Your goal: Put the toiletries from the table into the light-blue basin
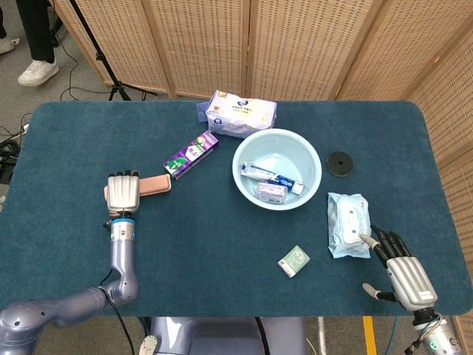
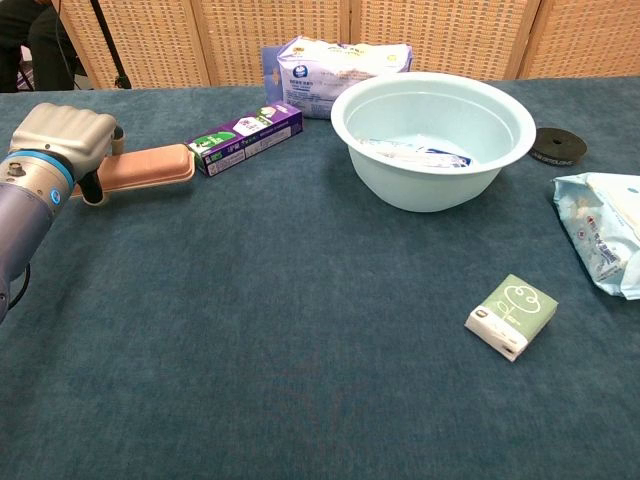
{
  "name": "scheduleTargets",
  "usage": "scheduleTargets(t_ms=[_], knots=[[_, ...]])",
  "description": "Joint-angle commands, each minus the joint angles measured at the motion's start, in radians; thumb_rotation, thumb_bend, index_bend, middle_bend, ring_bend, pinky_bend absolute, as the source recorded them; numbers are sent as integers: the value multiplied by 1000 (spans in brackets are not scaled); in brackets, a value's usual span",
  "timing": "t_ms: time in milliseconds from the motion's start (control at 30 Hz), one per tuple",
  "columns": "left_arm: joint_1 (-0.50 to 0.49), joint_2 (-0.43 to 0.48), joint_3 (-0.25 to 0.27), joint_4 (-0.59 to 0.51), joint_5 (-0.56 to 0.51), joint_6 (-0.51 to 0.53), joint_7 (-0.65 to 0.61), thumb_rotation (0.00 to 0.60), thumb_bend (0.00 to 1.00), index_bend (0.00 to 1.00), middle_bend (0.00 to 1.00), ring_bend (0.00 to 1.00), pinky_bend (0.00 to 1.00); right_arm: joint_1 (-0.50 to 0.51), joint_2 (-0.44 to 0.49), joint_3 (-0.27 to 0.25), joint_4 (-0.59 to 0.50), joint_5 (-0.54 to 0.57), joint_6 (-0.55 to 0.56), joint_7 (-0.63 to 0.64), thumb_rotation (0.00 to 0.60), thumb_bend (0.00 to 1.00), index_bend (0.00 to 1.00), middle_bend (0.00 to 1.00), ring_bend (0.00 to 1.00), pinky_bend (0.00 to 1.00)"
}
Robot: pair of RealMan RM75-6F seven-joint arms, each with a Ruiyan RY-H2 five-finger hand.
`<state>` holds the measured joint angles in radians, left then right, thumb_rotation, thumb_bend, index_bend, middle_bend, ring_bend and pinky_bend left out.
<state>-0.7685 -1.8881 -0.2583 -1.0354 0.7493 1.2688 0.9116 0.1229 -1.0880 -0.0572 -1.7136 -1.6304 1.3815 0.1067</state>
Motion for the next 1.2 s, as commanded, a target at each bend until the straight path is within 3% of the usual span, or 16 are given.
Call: scheduleTargets(t_ms=[33,433,667,900,1200], knots=[[9,25,-8,-51,23,21,-8,600,462,732,442,514,469,-1,2,-1,-1,-2,2,1,600,208,123,0,0,0],[-2,150,-57,-383,106,102,39,600,462,737,445,515,469,-2,10,0,-5,-5,9,21,600,208,123,0,0,0],[-71,148,-105,-458,144,105,80,600,459,737,445,515,469,-1,20,5,1,2,10,59,600,208,123,0,0,0],[-191,93,-175,-397,155,44,89,600,443,737,445,514,469,2,31,14,14,22,5,114,600,208,124,0,0,0],[-393,-56,-230,-130,145,-116,35,600,431,737,445,513,469,6,43,34,46,69,-9,193,600,208,124,0,0,0]])
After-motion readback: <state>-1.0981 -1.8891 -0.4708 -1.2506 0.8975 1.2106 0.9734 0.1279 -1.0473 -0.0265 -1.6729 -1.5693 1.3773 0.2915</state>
